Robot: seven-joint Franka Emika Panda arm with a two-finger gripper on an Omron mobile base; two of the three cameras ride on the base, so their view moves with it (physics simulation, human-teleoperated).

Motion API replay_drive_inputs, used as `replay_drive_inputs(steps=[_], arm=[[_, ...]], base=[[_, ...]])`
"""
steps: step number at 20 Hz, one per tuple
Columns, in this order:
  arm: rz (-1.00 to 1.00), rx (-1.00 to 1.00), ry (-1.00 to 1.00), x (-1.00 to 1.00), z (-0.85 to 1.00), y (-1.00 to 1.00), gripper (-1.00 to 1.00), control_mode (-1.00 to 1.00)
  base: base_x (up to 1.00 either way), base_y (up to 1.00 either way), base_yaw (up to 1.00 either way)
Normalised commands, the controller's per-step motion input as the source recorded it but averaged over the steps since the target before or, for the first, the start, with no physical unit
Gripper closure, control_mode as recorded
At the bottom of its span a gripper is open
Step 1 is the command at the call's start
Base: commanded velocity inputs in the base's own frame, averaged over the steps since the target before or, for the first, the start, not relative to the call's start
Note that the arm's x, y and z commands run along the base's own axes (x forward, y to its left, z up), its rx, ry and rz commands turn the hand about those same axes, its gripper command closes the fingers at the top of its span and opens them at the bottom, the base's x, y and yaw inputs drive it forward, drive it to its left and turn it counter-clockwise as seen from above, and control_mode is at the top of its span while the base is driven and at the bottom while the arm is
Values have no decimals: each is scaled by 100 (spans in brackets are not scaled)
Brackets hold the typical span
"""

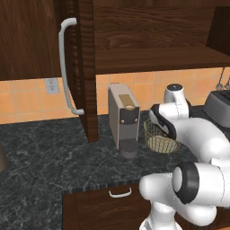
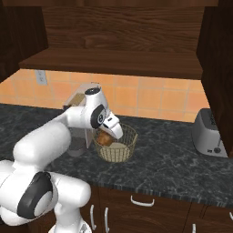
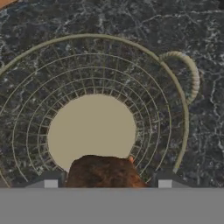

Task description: Open the cabinet, pick up the bread from the cabinet and place it in the basket. Then move the basket to the dining counter.

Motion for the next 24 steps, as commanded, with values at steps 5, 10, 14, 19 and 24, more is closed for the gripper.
replay_drive_inputs(steps=[5, 10, 14, 19, 24], arm=[[0, 0, 21, 45, -29, -21, 100, -100], [0, 0, 19, 46, -34, -20, 100, -100], [0, 0, 12, 36, -46, -2, 100, -100], [1, 1, 3, 32, -33, -3, 100, -100], [1, 1, 0, 7, -24, 0, -100, -100]], base=[[0, 0, 0], [0, 0, 0], [0, 0, 0], [0, 0, 0], [0, 0, 0]])
